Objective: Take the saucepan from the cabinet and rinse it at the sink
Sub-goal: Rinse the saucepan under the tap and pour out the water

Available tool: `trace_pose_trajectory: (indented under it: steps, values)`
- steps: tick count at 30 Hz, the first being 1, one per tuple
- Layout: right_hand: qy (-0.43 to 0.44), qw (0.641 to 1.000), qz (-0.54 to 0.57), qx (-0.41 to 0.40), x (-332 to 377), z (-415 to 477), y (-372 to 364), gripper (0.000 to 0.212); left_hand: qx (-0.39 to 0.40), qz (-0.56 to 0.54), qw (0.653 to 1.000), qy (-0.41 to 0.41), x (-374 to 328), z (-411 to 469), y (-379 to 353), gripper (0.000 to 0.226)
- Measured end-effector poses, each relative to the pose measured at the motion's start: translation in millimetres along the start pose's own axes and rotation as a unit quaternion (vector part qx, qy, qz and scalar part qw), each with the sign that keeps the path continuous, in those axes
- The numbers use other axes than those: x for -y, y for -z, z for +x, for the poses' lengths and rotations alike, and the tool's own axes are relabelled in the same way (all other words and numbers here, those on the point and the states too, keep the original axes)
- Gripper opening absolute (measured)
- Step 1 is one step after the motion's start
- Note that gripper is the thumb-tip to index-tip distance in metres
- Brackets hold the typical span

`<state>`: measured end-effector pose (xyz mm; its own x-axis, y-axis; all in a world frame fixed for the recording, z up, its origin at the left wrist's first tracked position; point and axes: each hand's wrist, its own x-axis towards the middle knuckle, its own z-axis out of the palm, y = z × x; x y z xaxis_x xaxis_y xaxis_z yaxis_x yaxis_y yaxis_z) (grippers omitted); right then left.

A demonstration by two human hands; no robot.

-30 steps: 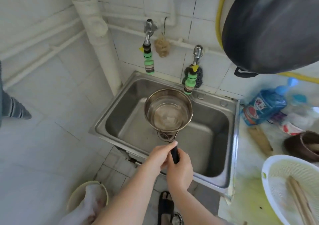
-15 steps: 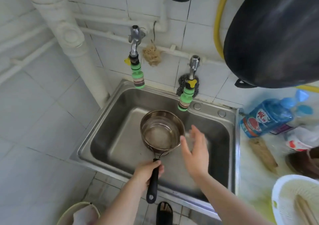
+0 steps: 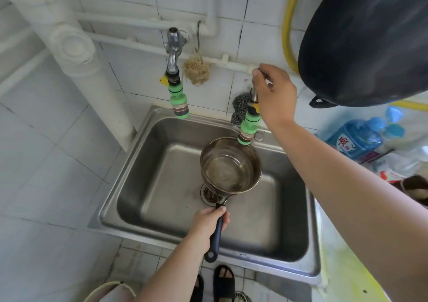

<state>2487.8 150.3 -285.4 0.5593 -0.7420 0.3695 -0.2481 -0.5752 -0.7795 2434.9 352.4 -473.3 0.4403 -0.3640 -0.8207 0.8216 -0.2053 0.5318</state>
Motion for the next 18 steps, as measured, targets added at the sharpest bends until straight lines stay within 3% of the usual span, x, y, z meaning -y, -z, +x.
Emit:
trace_pose_trajectory:
  steps: [8,18]
  values:
    - [0.016,0.998,-0.018,0.053,-7,1,12,0.036,-0.02,-0.045,0.999,-0.005,-1,-8,-5,0.011]
    - [-0.067,0.987,0.109,0.101,-14,9,22,0.048,-0.003,-0.047,0.999,-0.027,-9,-18,-11,0.019]
